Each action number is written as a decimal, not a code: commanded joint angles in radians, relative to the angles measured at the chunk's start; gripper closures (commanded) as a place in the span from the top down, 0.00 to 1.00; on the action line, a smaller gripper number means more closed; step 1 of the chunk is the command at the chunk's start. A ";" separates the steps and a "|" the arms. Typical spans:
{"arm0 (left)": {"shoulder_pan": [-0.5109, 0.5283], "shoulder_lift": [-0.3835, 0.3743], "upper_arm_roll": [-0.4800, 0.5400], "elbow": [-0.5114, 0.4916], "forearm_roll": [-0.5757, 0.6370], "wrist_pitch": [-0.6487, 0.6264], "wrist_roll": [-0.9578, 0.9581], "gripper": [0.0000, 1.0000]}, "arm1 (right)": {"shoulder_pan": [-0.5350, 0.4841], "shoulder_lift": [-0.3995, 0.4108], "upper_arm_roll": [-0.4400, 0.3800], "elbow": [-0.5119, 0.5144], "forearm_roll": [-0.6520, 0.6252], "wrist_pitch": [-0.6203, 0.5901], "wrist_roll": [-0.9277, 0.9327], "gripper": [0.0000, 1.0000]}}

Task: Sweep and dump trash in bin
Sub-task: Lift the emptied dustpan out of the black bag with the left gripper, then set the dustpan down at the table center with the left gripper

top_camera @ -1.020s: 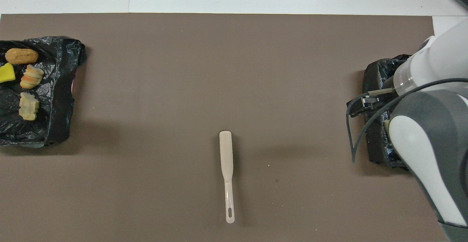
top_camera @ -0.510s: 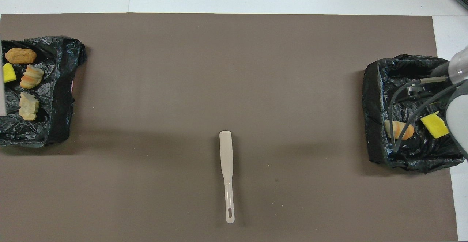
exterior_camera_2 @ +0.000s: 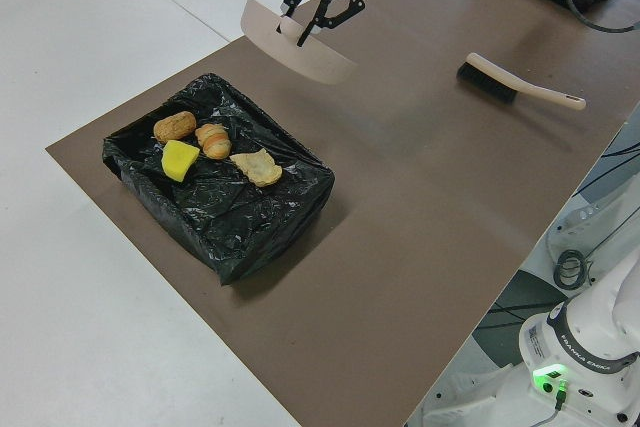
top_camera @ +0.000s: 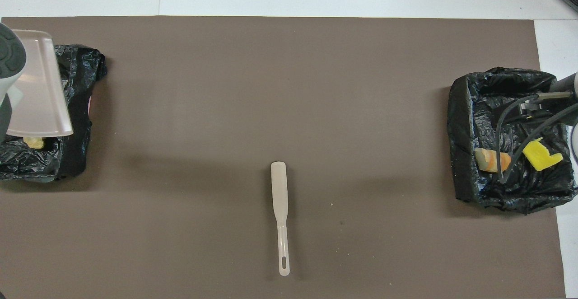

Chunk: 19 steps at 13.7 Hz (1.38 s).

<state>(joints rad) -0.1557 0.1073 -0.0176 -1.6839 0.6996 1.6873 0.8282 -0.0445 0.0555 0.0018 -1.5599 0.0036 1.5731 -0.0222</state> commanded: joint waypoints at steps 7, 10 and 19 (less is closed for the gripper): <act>-0.186 0.109 0.016 0.028 -0.409 0.004 -0.649 0.00 | -0.002 -0.028 0.006 -0.017 0.018 -0.007 0.021 1.00; -0.246 0.204 0.015 0.087 -0.533 0.064 -0.855 0.00 | -0.003 -0.028 0.006 -0.017 0.018 -0.007 0.021 1.00; -0.389 0.463 0.019 0.387 -0.674 0.101 -1.213 0.00 | 0.000 -0.028 0.006 -0.017 0.018 -0.007 0.021 1.00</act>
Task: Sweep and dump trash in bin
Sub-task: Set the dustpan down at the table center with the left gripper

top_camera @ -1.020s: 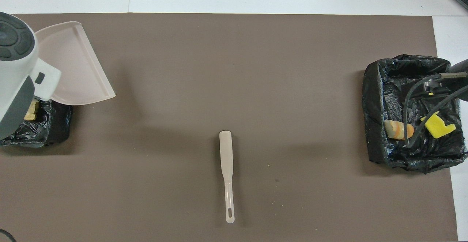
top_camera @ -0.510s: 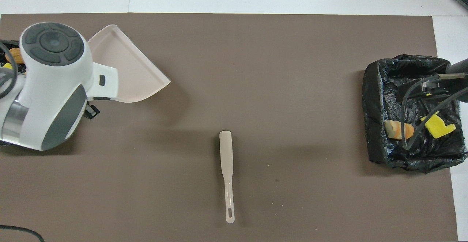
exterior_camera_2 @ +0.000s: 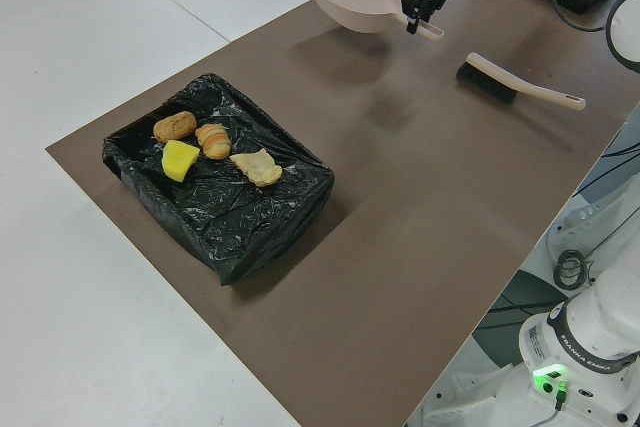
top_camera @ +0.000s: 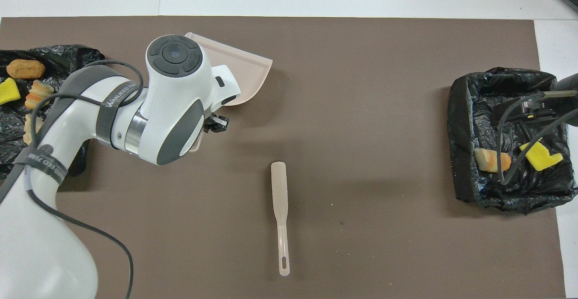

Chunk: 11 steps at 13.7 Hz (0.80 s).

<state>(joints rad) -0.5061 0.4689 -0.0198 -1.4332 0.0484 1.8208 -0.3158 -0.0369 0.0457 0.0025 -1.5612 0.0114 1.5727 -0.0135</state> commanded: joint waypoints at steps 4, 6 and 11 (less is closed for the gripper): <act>-0.055 0.224 0.014 0.267 -0.025 -0.048 -0.186 0.00 | -0.008 -0.018 0.005 -0.016 0.010 -0.007 0.012 1.00; -0.068 0.224 0.000 0.267 -0.027 -0.040 -0.212 0.00 | -0.009 -0.018 0.005 -0.016 0.010 -0.007 0.012 1.00; -0.071 0.227 -0.017 0.255 -0.099 -0.014 -0.266 0.00 | -0.008 -0.018 0.005 -0.016 0.010 -0.007 0.012 1.00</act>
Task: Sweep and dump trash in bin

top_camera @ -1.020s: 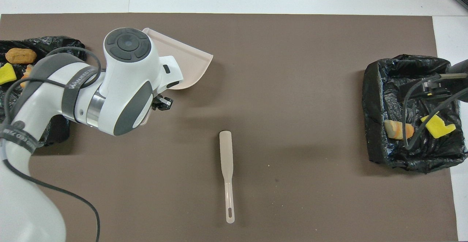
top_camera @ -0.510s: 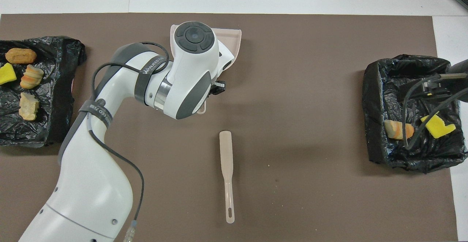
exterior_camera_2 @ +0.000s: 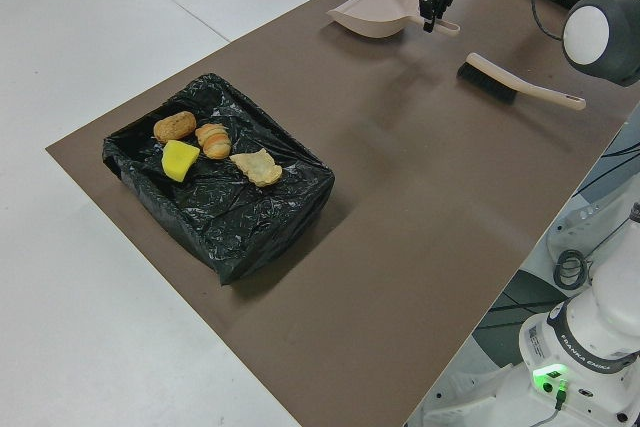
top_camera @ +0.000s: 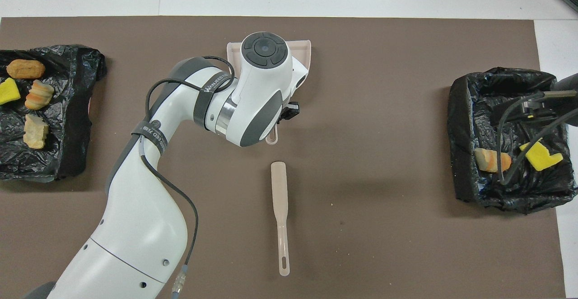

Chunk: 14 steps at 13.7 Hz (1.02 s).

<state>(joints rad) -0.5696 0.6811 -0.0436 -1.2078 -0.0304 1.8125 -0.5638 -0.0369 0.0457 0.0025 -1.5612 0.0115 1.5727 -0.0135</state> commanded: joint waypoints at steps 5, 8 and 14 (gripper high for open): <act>-0.010 0.009 0.007 0.001 -0.048 0.019 -0.013 0.00 | -0.008 -0.018 0.005 -0.016 0.010 -0.007 0.012 1.00; -0.012 0.002 0.007 -0.013 -0.048 0.033 -0.011 0.25 | -0.008 -0.018 0.005 -0.016 0.010 -0.007 0.012 1.00; -0.013 0.000 0.007 -0.015 -0.036 0.031 -0.001 0.33 | -0.008 -0.018 0.005 -0.016 0.010 -0.007 0.012 1.00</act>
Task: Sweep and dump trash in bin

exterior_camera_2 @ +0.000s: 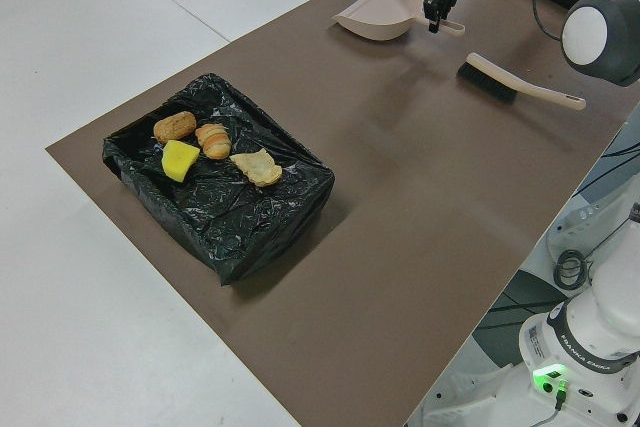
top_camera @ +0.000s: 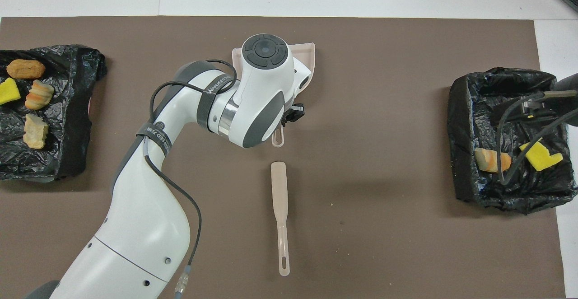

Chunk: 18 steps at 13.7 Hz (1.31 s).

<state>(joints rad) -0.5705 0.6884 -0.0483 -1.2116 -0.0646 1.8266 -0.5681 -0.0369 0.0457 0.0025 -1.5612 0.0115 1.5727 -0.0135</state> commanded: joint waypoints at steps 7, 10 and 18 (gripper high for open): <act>-0.012 -0.010 0.012 -0.011 -0.001 0.016 0.008 0.56 | -0.008 -0.018 0.005 -0.016 0.010 -0.007 0.012 1.00; -0.009 -0.047 0.016 -0.017 0.002 0.007 0.010 0.89 | -0.008 -0.018 0.005 -0.016 0.010 -0.007 0.012 1.00; 0.072 -0.319 0.042 -0.272 0.085 -0.001 0.071 1.00 | -0.008 -0.018 0.005 -0.016 0.010 -0.007 0.012 1.00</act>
<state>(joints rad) -0.5309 0.4388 -0.0044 -1.4041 0.0069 1.8133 -0.5122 -0.0369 0.0457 0.0025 -1.5612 0.0115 1.5727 -0.0135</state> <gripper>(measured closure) 0.000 0.000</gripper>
